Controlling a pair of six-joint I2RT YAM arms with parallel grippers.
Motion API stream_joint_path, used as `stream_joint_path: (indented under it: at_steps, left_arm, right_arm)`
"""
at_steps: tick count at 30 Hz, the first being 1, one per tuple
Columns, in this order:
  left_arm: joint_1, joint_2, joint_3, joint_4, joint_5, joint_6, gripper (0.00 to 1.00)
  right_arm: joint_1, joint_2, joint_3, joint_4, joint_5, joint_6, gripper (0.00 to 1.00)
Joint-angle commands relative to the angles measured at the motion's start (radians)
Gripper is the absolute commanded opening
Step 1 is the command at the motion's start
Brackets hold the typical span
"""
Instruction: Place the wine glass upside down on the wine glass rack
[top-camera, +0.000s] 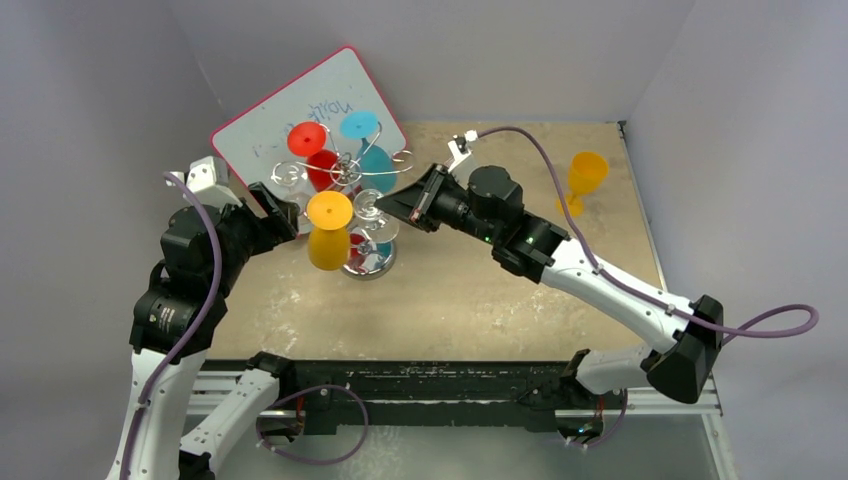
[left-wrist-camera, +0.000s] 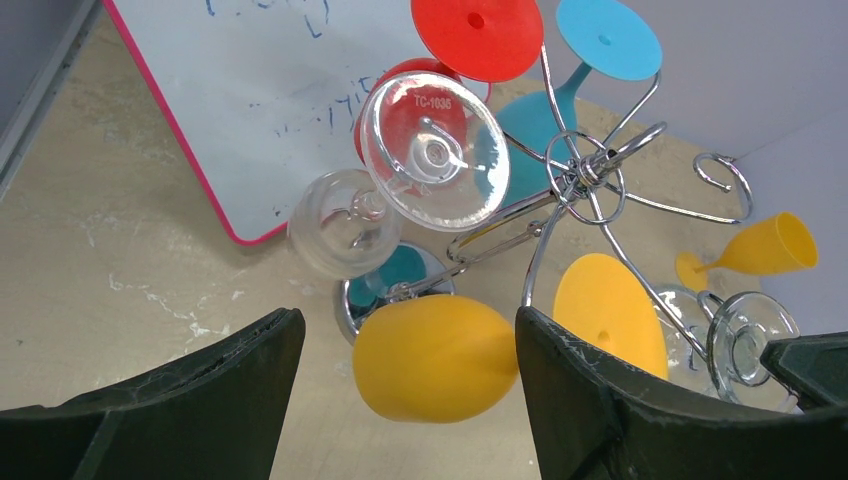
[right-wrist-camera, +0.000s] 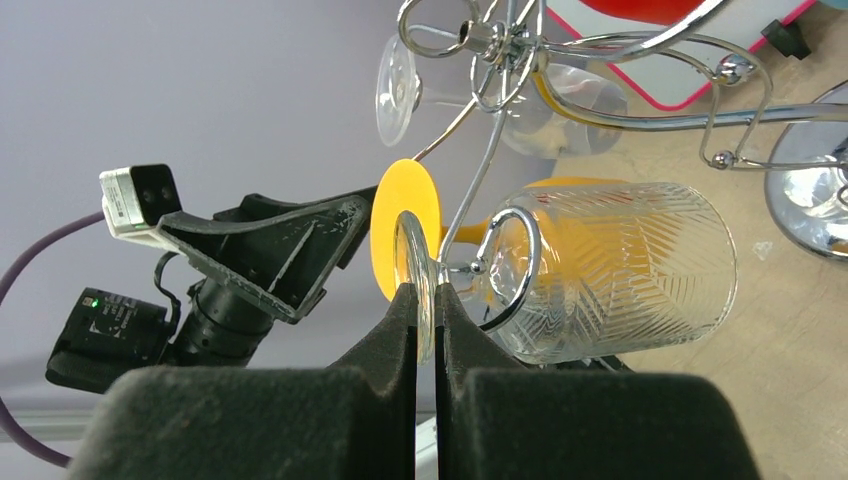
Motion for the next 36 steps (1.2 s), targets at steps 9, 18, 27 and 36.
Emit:
stream_joint_path:
  at_steps: [9, 18, 27, 36]
  left_arm:
    - [0.0, 0.002, 0.005, 0.02, -0.019, 0.026, 0.76]
    - [0.0, 0.038, 0.045, 0.028, -0.036, 0.04, 0.76]
    - [0.0, 0.051, 0.062, 0.043, -0.025, 0.03, 0.76]
    - [0.0, 0.043, 0.094, 0.033, -0.022, 0.038, 0.76]
  right_arm:
    - [-0.005, -0.114, -0.058, 0.081, 0.132, 0.135, 0.0]
    - [-0.007, -0.124, -0.087, 0.087, 0.147, 0.216, 0.0]
    - [-0.007, -0.135, -0.102, 0.064, 0.177, 0.275, 0.0]
    - [-0.007, -0.15, -0.116, 0.033, 0.221, 0.279, 0.0]
